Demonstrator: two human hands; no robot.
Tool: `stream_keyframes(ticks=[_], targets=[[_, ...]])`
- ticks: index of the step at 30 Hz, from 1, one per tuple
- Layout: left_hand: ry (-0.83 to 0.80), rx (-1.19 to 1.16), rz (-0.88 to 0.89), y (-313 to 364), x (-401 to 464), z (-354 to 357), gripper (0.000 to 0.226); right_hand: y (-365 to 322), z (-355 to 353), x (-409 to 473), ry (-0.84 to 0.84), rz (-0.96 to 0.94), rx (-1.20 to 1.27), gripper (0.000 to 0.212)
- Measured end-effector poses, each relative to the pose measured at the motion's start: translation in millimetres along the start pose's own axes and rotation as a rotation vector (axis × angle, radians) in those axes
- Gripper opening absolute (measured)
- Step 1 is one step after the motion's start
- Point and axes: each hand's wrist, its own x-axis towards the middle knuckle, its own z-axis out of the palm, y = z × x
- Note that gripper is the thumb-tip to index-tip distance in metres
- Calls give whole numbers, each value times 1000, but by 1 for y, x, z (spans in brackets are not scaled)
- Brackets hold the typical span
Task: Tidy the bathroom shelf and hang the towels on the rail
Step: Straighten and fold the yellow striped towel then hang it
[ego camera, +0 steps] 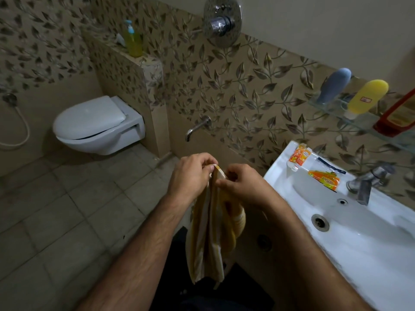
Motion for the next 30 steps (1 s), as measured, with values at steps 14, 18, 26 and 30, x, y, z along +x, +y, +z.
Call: stream_keyframes(ticks=[14,18,26,30], targets=[[179,68,48,0,12,-28,13,14,4,-10,-157,32,188,14],[188,83,9,-3,17,-39,14,14,16,-16,-99,57,335,18],[209,105,-80,-12,23,-45,15,9,18,-16,29,16,44,19],[186,116,-132,-22,24,-45,14,11,9,-22,150,-64,-107,18]])
